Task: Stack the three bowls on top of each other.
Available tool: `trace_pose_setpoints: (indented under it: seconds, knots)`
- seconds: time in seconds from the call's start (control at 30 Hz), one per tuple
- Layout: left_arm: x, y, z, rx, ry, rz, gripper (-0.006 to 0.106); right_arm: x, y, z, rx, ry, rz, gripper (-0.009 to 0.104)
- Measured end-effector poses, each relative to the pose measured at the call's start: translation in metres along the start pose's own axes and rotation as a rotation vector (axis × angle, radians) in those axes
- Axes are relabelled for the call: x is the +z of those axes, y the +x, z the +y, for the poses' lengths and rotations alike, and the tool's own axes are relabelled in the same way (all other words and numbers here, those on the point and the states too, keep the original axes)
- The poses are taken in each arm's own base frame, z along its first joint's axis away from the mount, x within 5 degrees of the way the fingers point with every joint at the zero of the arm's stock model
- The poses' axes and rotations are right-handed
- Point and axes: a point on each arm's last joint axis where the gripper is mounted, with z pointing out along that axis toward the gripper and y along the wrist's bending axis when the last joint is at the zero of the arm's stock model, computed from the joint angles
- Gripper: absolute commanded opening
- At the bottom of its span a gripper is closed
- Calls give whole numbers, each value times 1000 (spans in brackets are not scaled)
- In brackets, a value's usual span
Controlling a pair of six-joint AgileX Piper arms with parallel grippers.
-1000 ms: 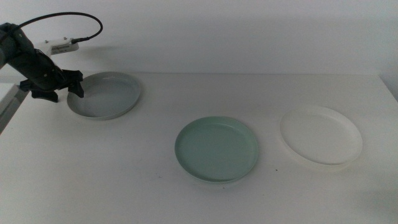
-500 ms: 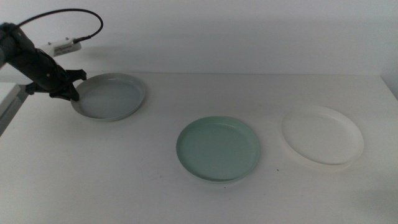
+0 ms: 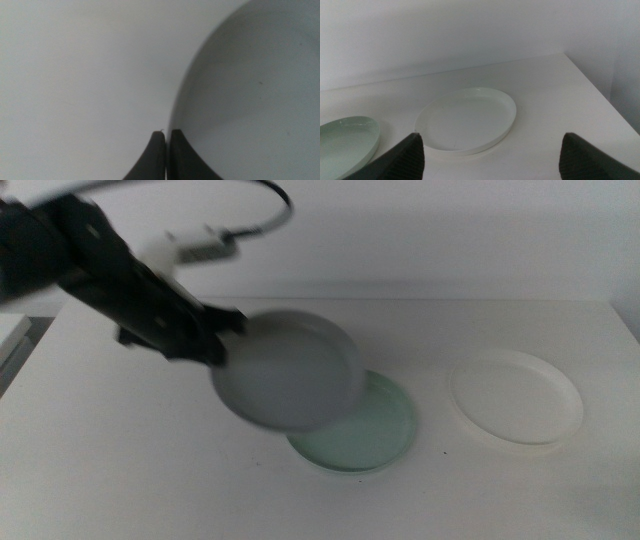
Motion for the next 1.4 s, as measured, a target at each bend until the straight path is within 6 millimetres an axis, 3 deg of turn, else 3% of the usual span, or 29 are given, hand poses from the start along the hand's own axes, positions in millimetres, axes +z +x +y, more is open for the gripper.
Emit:
trace_pose_setpoints:
  seconds: [0.1, 0.3, 0.6, 0.73, 0.87, 0.93, 1.07, 1.17, 1.3, 1.4]
  knots:
    - [23, 15, -17, -6, 33, 33, -2, 0, 0, 0, 0, 0, 0, 90]
    - [62, 14, -39, 18, 55, 23, -2, 0, 0, 0, 0, 0, 0, 90]
    - [101, 7, -39, 0, 56, 67, 2, 0, 0, 0, 0, 0, 0, 90]
    - [103, 7, -38, 3, 52, 72, 24, 0, 0, 0, 0, 0, 0, 90]
    - [95, 4, -40, 65, 50, 61, 65, 0, 0, 0, 0, 0, 0, 90]
    - [78, 2, -45, 111, 60, 45, 92, 0, 0, 0, 0, 0, 0, 90]
    - [4, -5, -58, 242, 88, -56, 94, 0, 0, 0, 0, 0, 0, 90]
    - [-72, 5, -73, 398, 119, -172, 94, 0, 0, 0, 0, 0, 0, 90]
    - [-165, 49, -82, 515, 146, -322, 94, 0, 0, 0, 0, 0, 0, 90]
    - [-203, 87, -80, 547, 164, -388, 94, 0, 0, 0, 0, 0, 0, 90]
